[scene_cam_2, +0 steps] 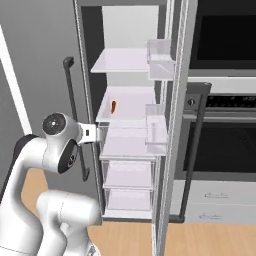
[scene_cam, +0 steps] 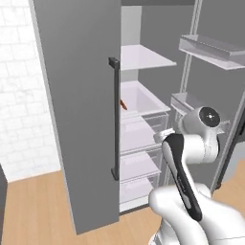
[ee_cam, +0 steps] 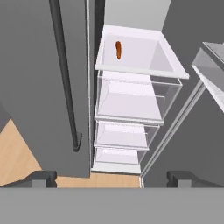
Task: Place one carrot and one steak in each tupperware on the nearby counter, to pack two identical lunches.
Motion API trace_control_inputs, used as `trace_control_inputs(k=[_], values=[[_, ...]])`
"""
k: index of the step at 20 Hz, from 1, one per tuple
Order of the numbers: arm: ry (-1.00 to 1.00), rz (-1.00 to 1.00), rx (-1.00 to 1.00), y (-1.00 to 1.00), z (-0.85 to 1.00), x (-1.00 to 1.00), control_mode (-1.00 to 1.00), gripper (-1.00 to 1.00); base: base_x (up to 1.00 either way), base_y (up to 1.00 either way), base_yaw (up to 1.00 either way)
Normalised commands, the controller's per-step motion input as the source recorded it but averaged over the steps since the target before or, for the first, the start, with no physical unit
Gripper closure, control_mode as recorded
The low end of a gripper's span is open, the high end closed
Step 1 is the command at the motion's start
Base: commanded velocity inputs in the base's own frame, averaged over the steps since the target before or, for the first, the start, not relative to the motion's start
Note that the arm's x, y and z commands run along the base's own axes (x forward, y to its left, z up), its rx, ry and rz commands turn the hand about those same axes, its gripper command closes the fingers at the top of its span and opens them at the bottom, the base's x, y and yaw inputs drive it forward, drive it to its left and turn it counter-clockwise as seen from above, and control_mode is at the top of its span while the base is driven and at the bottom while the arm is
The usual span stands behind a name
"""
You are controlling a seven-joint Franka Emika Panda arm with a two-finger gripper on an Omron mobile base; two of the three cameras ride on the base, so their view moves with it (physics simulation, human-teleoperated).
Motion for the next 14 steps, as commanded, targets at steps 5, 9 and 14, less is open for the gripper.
trace_control_inputs(k=[5, 9, 14], values=[[0.0, 0.0, 0.0, 0.0, 0.0, 0.0, 1.0, -1.0, 0.2, -0.14, 0.0], [0.0, 0.0, 0.0, 0.0, 0.0, 0.0, 1.0, -1.0, 0.34, 0.0, 0.0], [0.0, 0.0, 0.0, 0.0, 0.0, 0.0, 1.0, -1.0, 0.17, -0.37, 0.0]])
